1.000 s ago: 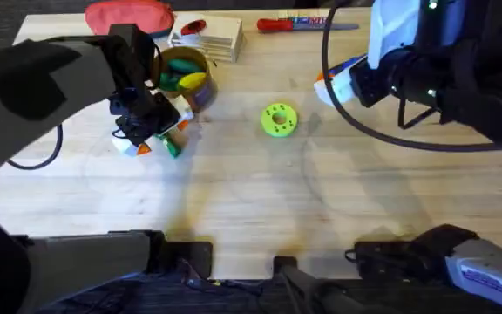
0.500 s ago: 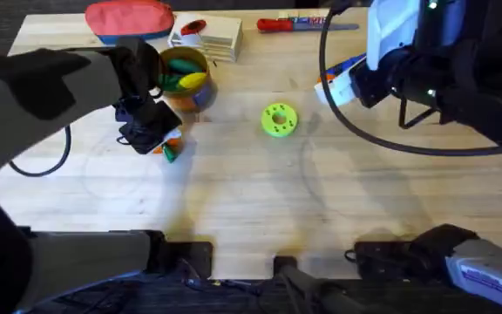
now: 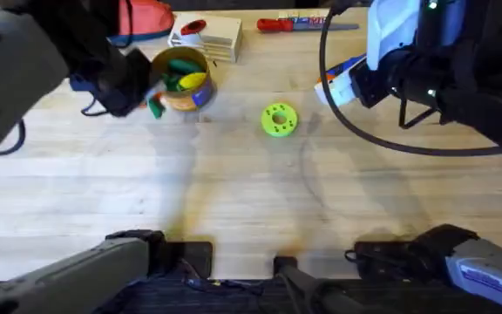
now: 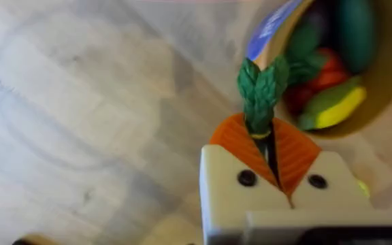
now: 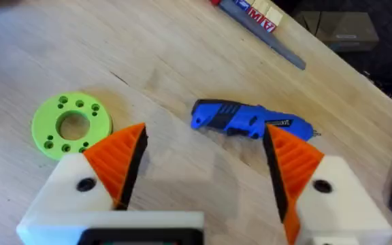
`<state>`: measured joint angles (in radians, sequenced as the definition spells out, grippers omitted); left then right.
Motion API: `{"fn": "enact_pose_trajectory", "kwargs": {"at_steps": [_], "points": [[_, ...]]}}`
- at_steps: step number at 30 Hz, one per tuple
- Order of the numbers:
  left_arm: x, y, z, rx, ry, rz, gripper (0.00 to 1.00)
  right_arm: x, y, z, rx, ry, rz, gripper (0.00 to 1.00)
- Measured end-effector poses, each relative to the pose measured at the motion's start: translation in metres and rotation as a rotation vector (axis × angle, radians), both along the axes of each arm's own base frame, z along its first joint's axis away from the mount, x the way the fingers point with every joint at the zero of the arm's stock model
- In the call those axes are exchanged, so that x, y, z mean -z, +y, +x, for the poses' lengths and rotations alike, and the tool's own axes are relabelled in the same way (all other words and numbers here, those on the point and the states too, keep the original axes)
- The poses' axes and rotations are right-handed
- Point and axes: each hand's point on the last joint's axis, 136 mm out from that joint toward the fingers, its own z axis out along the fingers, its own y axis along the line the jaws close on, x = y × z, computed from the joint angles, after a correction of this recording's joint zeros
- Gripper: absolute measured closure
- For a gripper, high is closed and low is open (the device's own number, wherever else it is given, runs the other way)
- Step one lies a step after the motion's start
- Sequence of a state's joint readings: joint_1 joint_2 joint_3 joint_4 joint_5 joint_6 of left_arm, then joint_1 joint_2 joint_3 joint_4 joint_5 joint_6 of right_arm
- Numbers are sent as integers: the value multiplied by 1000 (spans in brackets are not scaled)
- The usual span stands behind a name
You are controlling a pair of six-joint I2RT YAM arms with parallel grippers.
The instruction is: Pick up the gripper from the table and insert it into the empty holder that is missing its gripper. Then pick up a screw, insert it into the mounting hole, and use the screwdriver to tighten it. Finally, clean up the table by picking up the vegetable and placing it into the bucket.
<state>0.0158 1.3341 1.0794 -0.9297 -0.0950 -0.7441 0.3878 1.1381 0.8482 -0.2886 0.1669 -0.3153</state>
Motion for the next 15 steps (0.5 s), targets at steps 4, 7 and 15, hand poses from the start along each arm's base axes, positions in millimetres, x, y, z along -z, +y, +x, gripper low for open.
{"fn": "enact_pose_trajectory", "kwargs": {"at_steps": [4,7,15], "points": [[-34,-8,34,31,-192,-39,980,0,0,0,0,0,0,8],[-34,-11,47,41,-228,-54,980,0,0,0,0,0,0,9],[-3,-16,73,58,-195,-80,712,0,0,0,0,1,0,10]]}}
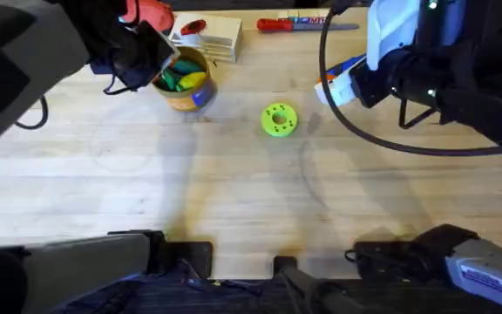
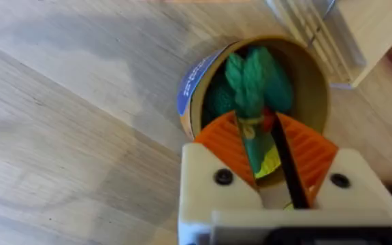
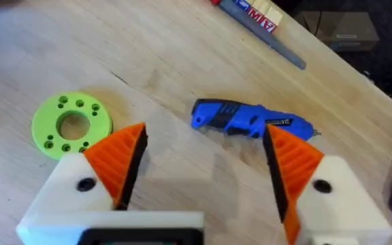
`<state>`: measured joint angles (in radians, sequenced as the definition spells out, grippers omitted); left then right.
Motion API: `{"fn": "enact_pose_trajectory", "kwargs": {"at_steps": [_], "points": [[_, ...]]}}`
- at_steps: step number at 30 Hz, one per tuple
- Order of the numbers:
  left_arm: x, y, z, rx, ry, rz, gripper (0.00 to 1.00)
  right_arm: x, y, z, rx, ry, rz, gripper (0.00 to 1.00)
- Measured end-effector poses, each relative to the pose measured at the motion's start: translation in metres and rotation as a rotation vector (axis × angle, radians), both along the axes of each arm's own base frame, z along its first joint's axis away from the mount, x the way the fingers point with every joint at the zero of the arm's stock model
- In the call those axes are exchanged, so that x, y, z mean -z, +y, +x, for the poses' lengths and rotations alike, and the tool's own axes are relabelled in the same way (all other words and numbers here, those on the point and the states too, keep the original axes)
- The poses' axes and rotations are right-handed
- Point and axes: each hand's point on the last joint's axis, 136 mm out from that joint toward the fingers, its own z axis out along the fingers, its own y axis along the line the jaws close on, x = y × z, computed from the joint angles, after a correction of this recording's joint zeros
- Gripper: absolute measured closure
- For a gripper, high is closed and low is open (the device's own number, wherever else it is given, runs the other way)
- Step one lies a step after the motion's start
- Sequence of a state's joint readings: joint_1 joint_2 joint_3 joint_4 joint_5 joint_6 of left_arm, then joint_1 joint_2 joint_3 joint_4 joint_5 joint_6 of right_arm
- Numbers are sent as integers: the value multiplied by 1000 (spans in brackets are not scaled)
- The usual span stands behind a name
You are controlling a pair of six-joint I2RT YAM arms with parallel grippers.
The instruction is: Pick up the gripper from the table and insert it into the empty holder that is missing its gripper. Then pick up a screw, insert it into the mounting hole, and use the screwdriver to tighten it. Finally, clean up the table by picking up the vegetable and placing it into the bucket.
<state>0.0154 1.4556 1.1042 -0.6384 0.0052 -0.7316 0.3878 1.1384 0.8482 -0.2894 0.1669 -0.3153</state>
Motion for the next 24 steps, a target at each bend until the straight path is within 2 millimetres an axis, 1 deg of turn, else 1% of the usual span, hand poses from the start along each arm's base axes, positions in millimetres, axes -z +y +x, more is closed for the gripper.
{"fn": "enact_pose_trajectory", "kwargs": {"at_steps": [3,4,6,7,8,9,10,11,12,14,16,18,21,24], "points": [[14,-2,1,5,38,-9,616,1,0,-1,0,4,-2,10],[15,-2,1,6,42,-11,579,1,0,-1,0,4,-2,10],[14,-3,2,9,34,-15,549,1,0,-1,0,4,-2,10],[12,-3,1,13,31,-15,490,1,0,-1,0,4,-2,9],[10,-4,2,18,22,-15,401,1,0,-1,0,4,-2,7],[7,-4,2,27,13,-10,369,1,0,-1,0,4,-1,8],[3,-4,1,39,6,-2,267,1,0,-1,1,4,0,8],[-2,-4,-1,49,-5,2,134,1,0,-1,6,6,6,9],[-7,-4,-3,66,-16,14,54,1,0,-1,17,10,20,10],[-20,-5,-10,99,-37,34,17,2,-1,-3,41,30,44,9],[-37,-6,-18,159,-65,69,13,4,-4,-9,70,75,61,10],[-58,-10,-28,245,-104,110,13,1,-7,-18,92,121,67,9],[-88,-21,-47,411,-175,175,13,-17,-14,-36,115,173,70,9],[-108,-36,-74,592,-233,221,13,-42,-22,-56,135,202,77,10]]}}
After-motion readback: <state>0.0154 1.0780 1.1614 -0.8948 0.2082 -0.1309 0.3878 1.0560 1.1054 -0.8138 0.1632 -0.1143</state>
